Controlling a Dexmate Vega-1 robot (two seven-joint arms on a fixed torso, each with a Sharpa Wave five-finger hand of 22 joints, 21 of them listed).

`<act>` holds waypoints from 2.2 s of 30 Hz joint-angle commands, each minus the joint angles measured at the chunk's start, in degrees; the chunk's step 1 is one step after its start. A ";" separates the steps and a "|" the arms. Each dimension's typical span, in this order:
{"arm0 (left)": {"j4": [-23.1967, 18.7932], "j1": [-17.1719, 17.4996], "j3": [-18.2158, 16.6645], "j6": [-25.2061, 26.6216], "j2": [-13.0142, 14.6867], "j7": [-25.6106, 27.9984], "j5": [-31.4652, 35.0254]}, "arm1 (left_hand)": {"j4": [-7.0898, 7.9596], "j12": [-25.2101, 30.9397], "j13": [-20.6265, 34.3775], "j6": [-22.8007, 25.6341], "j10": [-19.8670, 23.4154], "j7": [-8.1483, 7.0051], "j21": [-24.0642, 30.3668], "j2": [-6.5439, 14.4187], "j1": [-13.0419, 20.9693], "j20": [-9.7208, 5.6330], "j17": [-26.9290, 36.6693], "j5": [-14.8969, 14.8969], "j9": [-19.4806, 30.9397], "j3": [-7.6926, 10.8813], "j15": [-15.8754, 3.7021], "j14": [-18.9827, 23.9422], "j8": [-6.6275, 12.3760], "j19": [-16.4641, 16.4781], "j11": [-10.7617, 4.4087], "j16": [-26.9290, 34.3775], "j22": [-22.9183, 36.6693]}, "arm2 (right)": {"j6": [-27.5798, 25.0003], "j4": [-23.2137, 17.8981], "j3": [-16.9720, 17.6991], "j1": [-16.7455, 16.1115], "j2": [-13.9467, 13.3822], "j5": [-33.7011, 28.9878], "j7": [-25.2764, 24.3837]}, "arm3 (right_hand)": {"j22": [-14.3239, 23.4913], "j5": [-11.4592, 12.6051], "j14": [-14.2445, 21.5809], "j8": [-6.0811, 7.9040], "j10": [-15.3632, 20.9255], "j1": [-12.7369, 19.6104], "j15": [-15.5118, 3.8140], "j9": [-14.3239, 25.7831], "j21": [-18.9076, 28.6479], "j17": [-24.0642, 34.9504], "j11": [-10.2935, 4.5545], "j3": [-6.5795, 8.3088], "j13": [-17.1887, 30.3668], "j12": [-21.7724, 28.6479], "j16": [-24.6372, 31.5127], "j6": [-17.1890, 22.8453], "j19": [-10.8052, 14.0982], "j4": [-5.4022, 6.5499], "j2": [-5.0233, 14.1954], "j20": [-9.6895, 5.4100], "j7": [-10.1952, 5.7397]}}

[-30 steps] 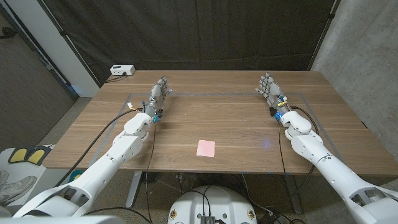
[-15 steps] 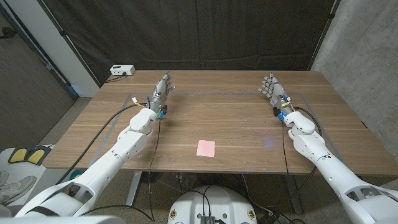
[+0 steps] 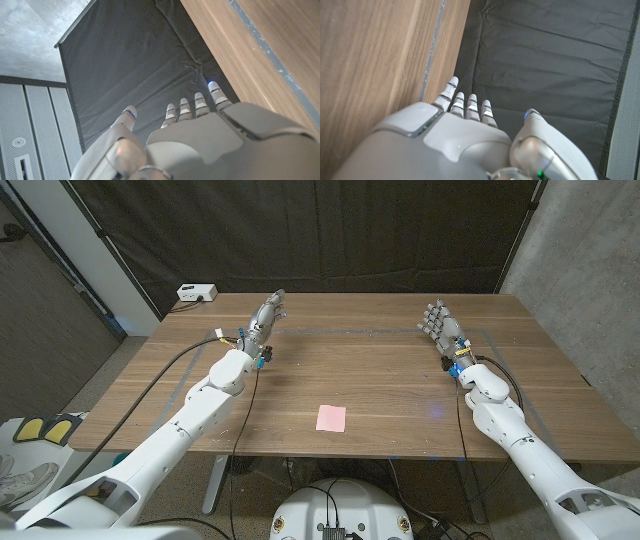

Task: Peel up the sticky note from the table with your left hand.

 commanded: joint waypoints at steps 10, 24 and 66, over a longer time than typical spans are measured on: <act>-9.26 2.69 0.24 3.19 3.81 -0.98 6.92 | -1.01 -0.02 0.29 0.14 0.46 -0.12 -0.36 0.01 1.08 0.11 0.19 -0.35 0.14 0.45 0.18 0.83 -0.24 0.64 0.13 -0.12 0.13 | 2.65 -8.06 1.78 -7.95 -1.44 -0.04 -3.74 | 0.32 -0.17 0.77 0.46 0.97 0.67 0.32 0.14 -0.38 -0.04 0.39 0.46 0.08 0.49 0.56 1.21 0.41 -0.18 0.03 0.53 -0.03; -15.32 2.85 1.81 7.65 6.18 -3.64 11.21 | -1.70 -0.41 0.33 -0.14 0.36 -0.24 -0.76 0.00 1.61 0.18 0.23 -0.52 0.15 0.75 0.23 0.94 -0.65 0.43 0.13 -0.46 0.17 | 4.35 -11.38 2.98 -12.03 -3.15 1.01 -4.61 | 0.32 -0.29 1.03 0.45 1.73 0.76 0.44 0.13 -0.61 -0.06 0.49 0.65 0.08 0.60 0.54 1.46 0.63 -0.31 -0.03 0.64 -0.04; -33.81 -1.12 9.09 25.95 14.27 -14.68 32.27 | -10.06 0.71 0.49 10.01 7.95 0.02 -3.57 -2.91 8.37 0.06 0.21 -0.83 0.28 1.74 -1.95 3.45 1.25 -0.91 -1.58 -0.37 0.17 | 11.18 -14.52 4.52 -19.49 -4.05 3.06 -5.84 | 0.34 -0.60 1.34 0.31 2.56 0.64 0.35 0.12 -1.31 -0.04 0.43 1.00 0.11 0.44 0.38 1.75 1.06 -0.44 -0.19 0.72 -0.05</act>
